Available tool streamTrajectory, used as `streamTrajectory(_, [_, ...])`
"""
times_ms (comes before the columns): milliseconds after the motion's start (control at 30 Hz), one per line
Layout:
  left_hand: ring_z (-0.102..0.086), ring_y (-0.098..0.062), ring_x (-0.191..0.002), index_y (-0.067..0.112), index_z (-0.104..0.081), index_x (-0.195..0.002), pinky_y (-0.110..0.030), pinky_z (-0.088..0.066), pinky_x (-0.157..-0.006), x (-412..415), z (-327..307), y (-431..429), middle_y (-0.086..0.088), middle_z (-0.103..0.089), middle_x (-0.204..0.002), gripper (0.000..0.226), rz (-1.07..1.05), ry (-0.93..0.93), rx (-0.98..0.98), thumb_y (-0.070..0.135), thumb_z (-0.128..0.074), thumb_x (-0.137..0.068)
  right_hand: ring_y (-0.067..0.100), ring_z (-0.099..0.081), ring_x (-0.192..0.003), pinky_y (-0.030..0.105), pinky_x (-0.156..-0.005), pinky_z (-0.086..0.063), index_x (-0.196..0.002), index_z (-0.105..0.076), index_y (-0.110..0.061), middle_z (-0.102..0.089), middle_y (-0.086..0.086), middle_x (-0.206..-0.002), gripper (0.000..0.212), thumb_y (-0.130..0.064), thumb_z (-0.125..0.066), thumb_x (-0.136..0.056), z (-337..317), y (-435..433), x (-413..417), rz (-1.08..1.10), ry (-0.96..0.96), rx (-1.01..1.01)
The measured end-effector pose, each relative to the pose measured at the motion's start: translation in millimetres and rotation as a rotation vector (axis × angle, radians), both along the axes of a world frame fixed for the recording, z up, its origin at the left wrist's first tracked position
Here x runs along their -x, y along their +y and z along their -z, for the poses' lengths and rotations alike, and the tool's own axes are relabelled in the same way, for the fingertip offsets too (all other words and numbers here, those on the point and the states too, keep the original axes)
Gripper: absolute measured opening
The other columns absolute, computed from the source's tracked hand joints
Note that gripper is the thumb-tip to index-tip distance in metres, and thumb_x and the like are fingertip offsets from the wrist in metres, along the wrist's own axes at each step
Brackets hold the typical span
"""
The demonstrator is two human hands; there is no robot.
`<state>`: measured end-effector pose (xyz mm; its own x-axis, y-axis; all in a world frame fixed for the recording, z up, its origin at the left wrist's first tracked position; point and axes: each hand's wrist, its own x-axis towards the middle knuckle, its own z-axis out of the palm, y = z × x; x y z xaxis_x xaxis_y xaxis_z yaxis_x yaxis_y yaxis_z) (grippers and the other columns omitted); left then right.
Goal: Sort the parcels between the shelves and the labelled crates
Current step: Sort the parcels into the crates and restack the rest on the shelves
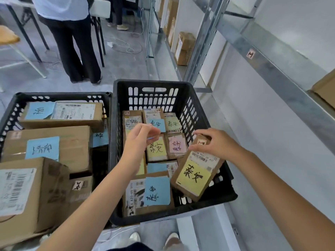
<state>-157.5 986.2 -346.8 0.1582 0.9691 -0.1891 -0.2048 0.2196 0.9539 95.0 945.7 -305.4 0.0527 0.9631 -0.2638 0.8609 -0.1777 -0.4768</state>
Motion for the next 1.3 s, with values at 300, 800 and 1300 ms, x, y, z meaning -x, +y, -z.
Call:
streamTrajectory(300, [-0.071,-0.025,-0.099,0.000,-0.071,-0.095,-0.033,-0.058,-0.088,-2,23,6,-0.014,-0.074,-0.097,0.029,-0.066,-0.044,0.079,0.017,-0.048,-0.097,0.002,-0.048,-0.125,0.029,-0.102,-0.040,-0.124,-0.059,-0.057,-0.051,-0.018,-0.145,0.075,-0.074,-0.079,-0.054,42,66,15,-0.351,0.114,0.383])
streamTrajectory(800, [-0.072,-0.026,-0.098,0.001,-0.071,-0.092,-0.030,-0.058,-0.085,1,35,9,-0.015,-0.074,-0.098,0.031,-0.048,-0.032,0.117,0.014,-0.044,-0.097,0.006,-0.054,-0.061,0.030,-0.065,-0.046,-0.080,-0.066,-0.014,-0.054,-0.006,-0.067,0.059,-0.056,-0.031,-0.102,154,28,39,0.386,0.306,0.070])
streamTrajectory(1300, [-0.063,-0.012,-0.100,0.024,-0.059,-0.103,-0.031,-0.052,-0.086,-13,35,-6,0.004,-0.068,-0.103,0.010,0.168,0.388,-0.109,0.018,-0.052,-0.100,0.012,-0.048,-0.098,0.038,-0.083,-0.054,-0.092,-0.051,-0.020,-0.048,-0.004,-0.102,0.037,-0.049,-0.030,-0.104,107,27,37,0.151,-0.170,-0.094])
